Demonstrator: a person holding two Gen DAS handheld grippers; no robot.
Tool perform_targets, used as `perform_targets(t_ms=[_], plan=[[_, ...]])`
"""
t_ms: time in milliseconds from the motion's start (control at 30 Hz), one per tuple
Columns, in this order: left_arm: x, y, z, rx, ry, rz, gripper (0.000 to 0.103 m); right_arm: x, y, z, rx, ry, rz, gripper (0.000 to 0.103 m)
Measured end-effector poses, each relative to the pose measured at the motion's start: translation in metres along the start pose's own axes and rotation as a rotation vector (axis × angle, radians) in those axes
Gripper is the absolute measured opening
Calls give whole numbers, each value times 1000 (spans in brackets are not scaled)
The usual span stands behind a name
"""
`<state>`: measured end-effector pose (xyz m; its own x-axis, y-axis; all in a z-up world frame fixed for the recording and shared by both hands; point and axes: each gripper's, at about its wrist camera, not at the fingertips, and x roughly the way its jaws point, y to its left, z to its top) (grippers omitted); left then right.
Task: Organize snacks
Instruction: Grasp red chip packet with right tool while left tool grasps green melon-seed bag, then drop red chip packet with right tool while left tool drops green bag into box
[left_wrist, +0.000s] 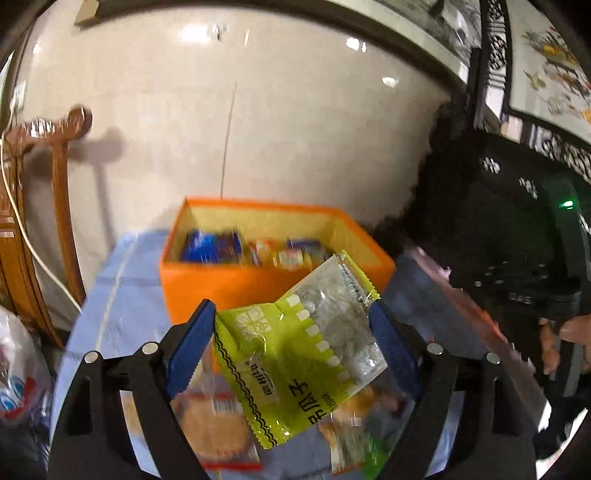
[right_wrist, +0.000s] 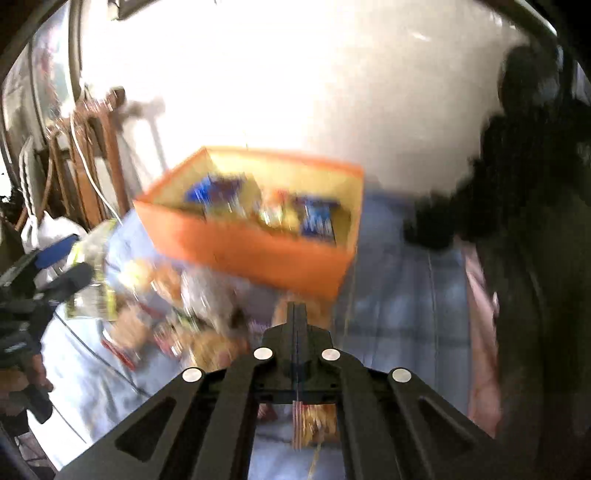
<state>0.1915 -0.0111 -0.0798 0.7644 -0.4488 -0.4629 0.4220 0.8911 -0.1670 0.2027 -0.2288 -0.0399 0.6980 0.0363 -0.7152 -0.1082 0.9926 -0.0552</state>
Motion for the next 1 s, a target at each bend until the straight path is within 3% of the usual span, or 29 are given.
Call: perform_targets(t_ms=[167,233,300,367,400,533,600,700,800,867,900,1000], plan=[[10,3,61,1,-49,27,82,-23,-6,61,-2,-78,61,0],[16,4,82,19,-67,46,82,-17,-12,80,18,-29,116,0],[18,3,96,35,-91,56,82,-5,-21,80,59,24,113,5],[17,4,101,30,-103,49,82,19,-32,54,104,120,78,65],[15,4,99,25,-105,47,82,29,-37,35,124,150,39,84],[13,5,75,17,-68,40,82,86,-52,-66,149,269,-43,83],[14,6,61,17,-38,44,82,109,-49,-95,97,319,-68,83],[16,7,42,18,10,50,82,139,-43,-127,9,381,-102,100],[17,10,27,24,39,61,82,142,-56,-130,83,380,-62,98],[16,11,22,19,47,64,82,135,-55,-119,76,366,-28,34],[15,13,21,15,48,64,82,136,-48,-111,60,369,-21,28],[12,13,20,14,40,64,82,121,-39,-93,37,354,14,27]])
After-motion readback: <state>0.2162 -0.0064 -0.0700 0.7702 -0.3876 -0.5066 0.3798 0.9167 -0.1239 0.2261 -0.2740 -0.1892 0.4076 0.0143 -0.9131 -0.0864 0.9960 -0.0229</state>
